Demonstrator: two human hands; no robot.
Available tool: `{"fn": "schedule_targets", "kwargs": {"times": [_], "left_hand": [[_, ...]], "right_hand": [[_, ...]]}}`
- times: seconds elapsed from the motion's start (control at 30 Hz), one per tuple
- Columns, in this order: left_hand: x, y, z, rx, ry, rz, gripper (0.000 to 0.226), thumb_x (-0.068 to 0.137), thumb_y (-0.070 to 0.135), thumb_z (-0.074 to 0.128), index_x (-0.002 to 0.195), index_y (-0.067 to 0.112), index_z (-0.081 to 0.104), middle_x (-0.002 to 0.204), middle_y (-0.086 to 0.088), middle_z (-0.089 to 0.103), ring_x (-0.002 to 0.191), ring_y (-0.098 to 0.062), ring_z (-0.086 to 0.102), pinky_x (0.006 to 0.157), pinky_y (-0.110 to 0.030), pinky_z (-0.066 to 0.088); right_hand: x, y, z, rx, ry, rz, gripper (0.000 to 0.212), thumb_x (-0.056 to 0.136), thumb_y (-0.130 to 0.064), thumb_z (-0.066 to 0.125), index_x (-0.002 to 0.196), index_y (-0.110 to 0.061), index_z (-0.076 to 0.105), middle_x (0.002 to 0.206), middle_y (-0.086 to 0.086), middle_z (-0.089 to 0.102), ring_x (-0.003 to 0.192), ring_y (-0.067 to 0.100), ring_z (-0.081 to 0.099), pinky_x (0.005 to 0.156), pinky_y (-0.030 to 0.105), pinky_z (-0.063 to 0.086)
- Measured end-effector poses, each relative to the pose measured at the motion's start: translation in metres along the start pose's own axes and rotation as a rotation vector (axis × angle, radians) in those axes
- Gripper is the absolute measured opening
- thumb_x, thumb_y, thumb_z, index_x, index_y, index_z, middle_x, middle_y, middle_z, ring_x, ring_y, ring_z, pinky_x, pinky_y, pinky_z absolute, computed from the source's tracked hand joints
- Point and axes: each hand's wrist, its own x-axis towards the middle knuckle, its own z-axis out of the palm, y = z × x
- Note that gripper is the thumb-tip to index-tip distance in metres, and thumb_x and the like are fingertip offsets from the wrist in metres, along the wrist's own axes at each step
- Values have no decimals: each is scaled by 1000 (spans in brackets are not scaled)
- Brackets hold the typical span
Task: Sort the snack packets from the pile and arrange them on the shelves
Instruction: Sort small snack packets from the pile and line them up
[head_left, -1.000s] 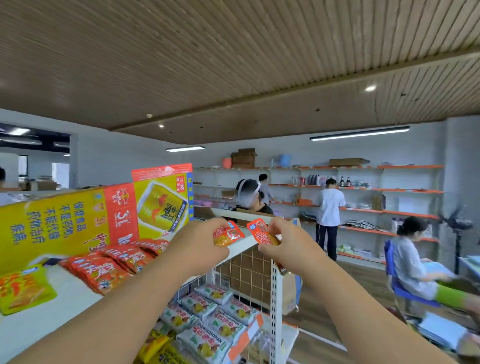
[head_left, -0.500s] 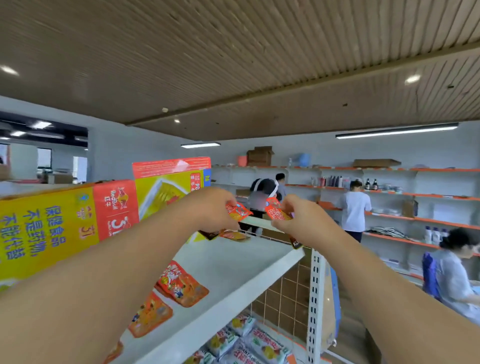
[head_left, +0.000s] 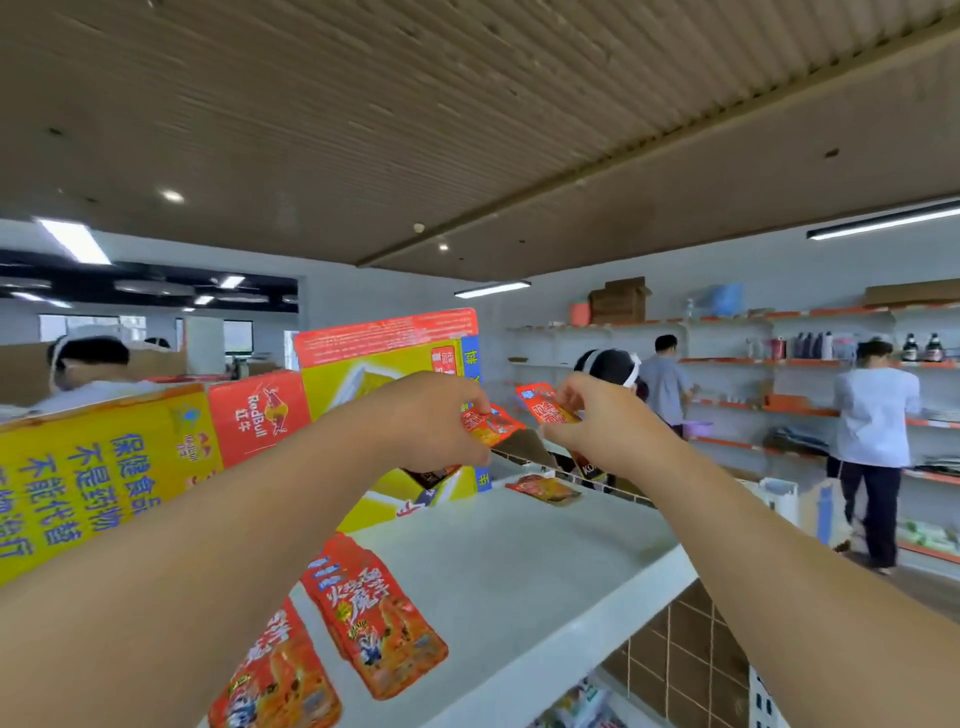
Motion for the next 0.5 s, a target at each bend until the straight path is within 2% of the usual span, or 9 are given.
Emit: {"fn": "schedule_targets", "kwargs": {"times": [0.13, 0.23, 0.3, 0.4, 0.43, 0.5], "left_hand": [[17, 6, 8, 0, 14, -112, 50, 79, 52, 78, 124, 42, 59, 88, 14, 56, 78, -6, 55, 64, -27, 43], [33, 15, 24, 27, 7, -226, 47, 80, 52, 75, 122, 39, 61, 95, 12, 59, 85, -12, 56, 70, -29, 46], [48, 19, 41, 72, -54, -348, 41, 80, 57, 71, 110, 31, 64, 99, 7, 61, 90, -16, 57, 76, -31, 49], [70, 20, 71, 69, -154, -519, 41, 79, 59, 66, 86, 19, 64, 77, 0, 61, 70, -19, 62, 63, -28, 49], [76, 23, 80, 48, -167, -568, 41, 81, 59, 66, 86, 18, 64, 76, -2, 63, 68, -20, 64, 62, -28, 52], [83, 28, 95, 39, -184, -637, 48, 87, 62, 62, 96, 14, 66, 85, -8, 65, 75, -24, 67, 71, -32, 55]], "right_hand": [[36, 23, 18, 52, -105, -75, 33, 82, -47, 73, 101, -25, 56, 96, -5, 63, 83, 16, 61, 73, 34, 50], [65, 40, 33, 51, -231, -129, 39, 79, -50, 75, 101, -24, 57, 91, -4, 61, 71, 14, 56, 62, 29, 43], [84, 48, 44, 3, -334, -173, 38, 81, -49, 74, 103, -22, 59, 92, -2, 62, 65, 12, 52, 58, 27, 38], [109, 55, 65, -61, -464, -262, 31, 82, -48, 73, 95, -22, 61, 90, -2, 63, 72, 13, 55, 59, 28, 38], [116, 56, 73, -72, -509, -282, 29, 83, -49, 72, 91, -24, 59, 83, -3, 61, 69, 13, 55, 57, 27, 38], [128, 54, 87, -119, -610, -299, 29, 84, -52, 68, 88, -25, 59, 73, -3, 60, 58, 14, 56, 52, 23, 42]]}}
